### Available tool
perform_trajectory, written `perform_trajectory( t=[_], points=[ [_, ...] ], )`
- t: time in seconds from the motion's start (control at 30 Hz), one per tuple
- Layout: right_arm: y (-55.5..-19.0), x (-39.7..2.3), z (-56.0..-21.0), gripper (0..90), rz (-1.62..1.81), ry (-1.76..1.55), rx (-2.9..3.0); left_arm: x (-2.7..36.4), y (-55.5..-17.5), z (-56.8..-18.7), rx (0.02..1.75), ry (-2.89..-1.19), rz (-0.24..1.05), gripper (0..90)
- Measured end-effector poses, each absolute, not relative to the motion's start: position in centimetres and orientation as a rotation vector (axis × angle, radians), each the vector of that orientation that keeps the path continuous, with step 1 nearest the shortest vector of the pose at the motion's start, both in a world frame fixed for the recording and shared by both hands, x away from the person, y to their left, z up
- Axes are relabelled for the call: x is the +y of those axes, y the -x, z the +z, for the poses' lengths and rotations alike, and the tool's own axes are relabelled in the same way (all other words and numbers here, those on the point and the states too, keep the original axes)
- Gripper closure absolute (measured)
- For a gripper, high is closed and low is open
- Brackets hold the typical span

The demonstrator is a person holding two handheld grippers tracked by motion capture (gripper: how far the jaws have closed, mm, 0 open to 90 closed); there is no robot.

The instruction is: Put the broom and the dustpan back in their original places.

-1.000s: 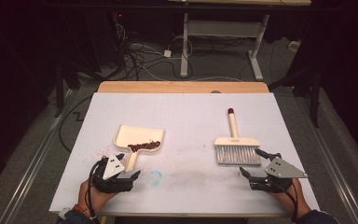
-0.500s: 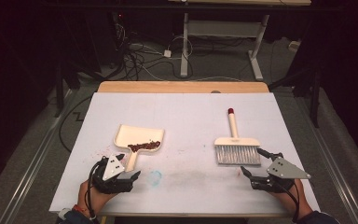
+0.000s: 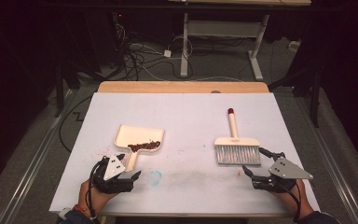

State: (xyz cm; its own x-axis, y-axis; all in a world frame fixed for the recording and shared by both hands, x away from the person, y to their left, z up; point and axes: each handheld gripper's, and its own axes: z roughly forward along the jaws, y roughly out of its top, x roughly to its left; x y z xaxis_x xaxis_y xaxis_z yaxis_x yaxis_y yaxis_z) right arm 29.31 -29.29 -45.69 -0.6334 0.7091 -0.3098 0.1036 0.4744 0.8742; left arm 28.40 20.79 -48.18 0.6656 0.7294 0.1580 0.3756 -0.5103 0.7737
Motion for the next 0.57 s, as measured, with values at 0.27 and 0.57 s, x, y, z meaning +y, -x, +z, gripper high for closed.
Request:
perform_trajectory(
  t=[0.27, 0.57],
  points=[
    [-29.32, -29.21, -45.73, 18.4, 1.145, -0.664, 2.053, 20.78, -28.53, -48.22, 0.855, -2.146, 0.619, 18.8],
    [-29.31, -29.33, -45.76, 18.4, 1.141, -0.668, 2.06, 20.68, -28.67, -48.13, 0.859, -2.148, 0.62, 18.9]
  ],
)
